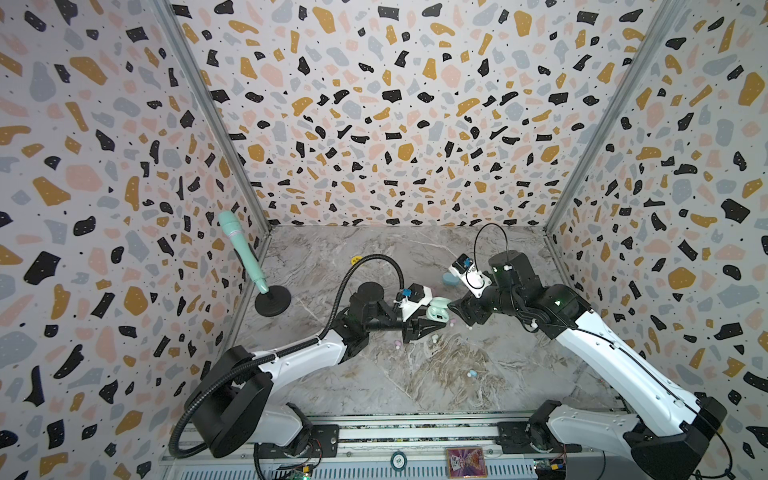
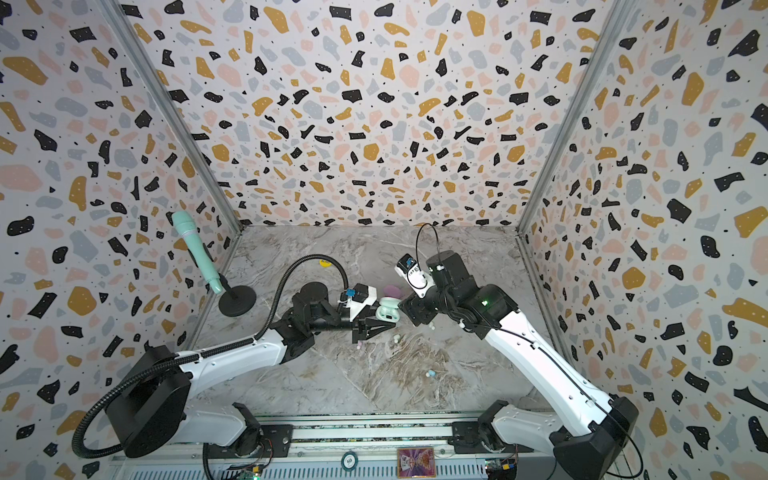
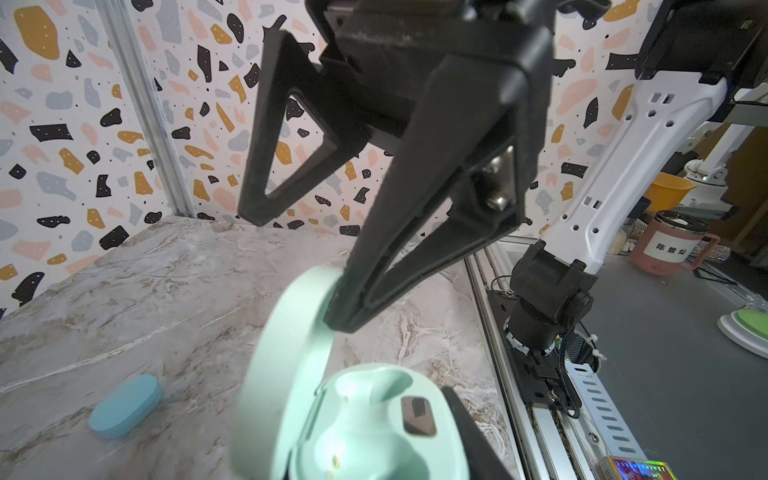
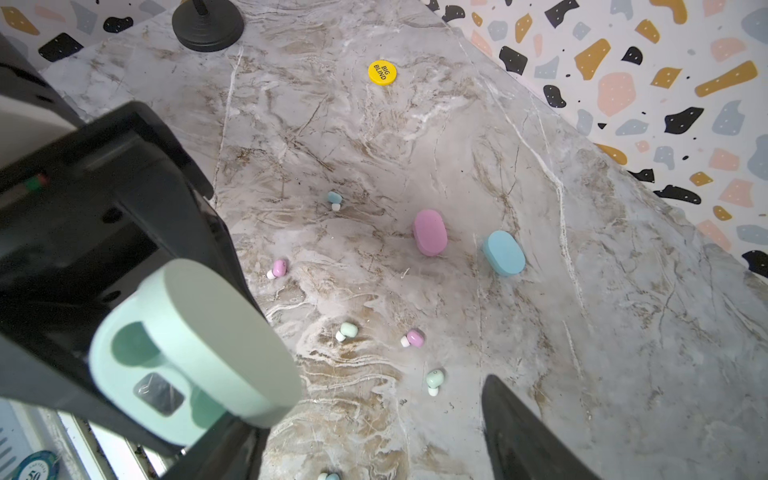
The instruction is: Insert the wireless bluetooth earbuds into the charging case
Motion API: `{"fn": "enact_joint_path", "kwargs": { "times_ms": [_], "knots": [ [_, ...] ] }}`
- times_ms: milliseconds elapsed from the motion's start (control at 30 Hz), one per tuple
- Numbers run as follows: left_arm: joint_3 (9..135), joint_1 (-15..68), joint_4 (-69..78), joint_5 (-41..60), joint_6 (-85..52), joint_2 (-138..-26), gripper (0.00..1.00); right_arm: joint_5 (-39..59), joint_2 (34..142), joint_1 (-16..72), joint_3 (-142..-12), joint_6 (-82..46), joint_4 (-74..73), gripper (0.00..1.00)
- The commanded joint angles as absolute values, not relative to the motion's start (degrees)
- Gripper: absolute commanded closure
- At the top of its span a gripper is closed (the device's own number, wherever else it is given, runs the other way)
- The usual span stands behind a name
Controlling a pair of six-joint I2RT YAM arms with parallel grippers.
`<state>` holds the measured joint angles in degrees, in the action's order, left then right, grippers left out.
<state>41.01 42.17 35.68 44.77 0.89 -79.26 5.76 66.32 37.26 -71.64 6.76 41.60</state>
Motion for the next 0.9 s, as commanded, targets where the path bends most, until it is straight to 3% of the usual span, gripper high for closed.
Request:
{"fn": "enact_joint_path", "kwargs": {
  "times_ms": [0,333,567,867],
  "knots": [
    [40.8,42.8,39.1,46.9,1.8,-77.7,0.83,5.5,65.9,36.7,-73.9,4.7,41.1,0.20],
    [39.9,43.1,41.1,46.9,-0.1,-77.7,0.84,9.1,66.8,35.7,-75.5,3.9,41.1,0.17],
    [35.3,43.8,56.2,46.5,-10.0,-79.1,0.85,12.3,67.5,35.2,-76.3,3.7,41.3,0.16],
    [34.2,44.2,57.3,46.2,-9.8,-79.0,0.87,13.5,68.5,34.9,-77.3,3.0,41.3,0.16]
  ]
}}
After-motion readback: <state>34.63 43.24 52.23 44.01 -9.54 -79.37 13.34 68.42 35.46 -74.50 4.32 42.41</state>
